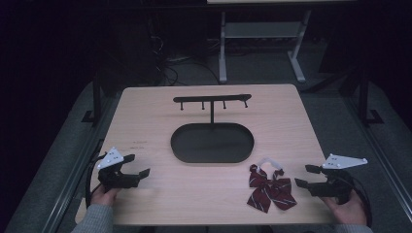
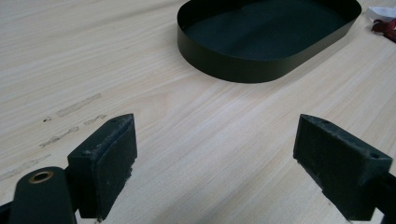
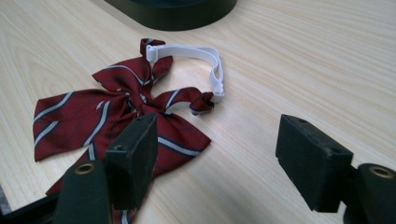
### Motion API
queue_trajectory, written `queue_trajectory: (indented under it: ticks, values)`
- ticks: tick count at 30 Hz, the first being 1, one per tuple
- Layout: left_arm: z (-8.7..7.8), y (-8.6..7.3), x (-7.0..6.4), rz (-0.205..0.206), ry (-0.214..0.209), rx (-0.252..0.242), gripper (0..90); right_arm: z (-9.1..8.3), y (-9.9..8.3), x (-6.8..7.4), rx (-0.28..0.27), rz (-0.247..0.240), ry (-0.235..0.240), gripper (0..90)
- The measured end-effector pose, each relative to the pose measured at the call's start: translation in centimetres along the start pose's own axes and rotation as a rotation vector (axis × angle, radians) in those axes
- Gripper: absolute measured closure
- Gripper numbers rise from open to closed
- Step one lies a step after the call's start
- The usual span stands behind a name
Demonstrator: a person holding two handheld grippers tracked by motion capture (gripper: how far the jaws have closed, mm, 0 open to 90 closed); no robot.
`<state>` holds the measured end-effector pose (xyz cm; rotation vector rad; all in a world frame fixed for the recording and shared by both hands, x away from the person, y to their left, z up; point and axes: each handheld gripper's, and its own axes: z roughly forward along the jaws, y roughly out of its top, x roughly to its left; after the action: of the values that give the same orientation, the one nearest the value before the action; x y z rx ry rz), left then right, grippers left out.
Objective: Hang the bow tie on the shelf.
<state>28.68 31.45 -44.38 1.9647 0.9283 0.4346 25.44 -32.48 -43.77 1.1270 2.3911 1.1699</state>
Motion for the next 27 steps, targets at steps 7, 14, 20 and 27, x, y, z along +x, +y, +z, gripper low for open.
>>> queue_trajectory:
  ticks: [7, 14, 20, 27]
  values:
    - [-0.1, 0.0, 0.0, 0.002, 0.001, 0.0, 13.0, 0.2, 0.5, 0.3, 0.0, 0.0, 0.005, 26.0]
    - [-0.1, -0.1, 0.1, -0.014, 0.004, -0.011, 13.0, 0.9, 1.8, 0.8, 0.009, -0.016, 0.026, 24.1]
    - [-0.4, -0.1, 0.4, -0.016, 0.012, -0.016, 13.0, 1.6, 3.0, 0.8, 0.028, -0.01, 0.05, 23.5]
    - [-0.4, -0.1, 0.3, -0.019, 0.011, -0.018, 13.0, 1.9, 4.6, 1.1, 0.037, -0.06, 0.033, 28.5]
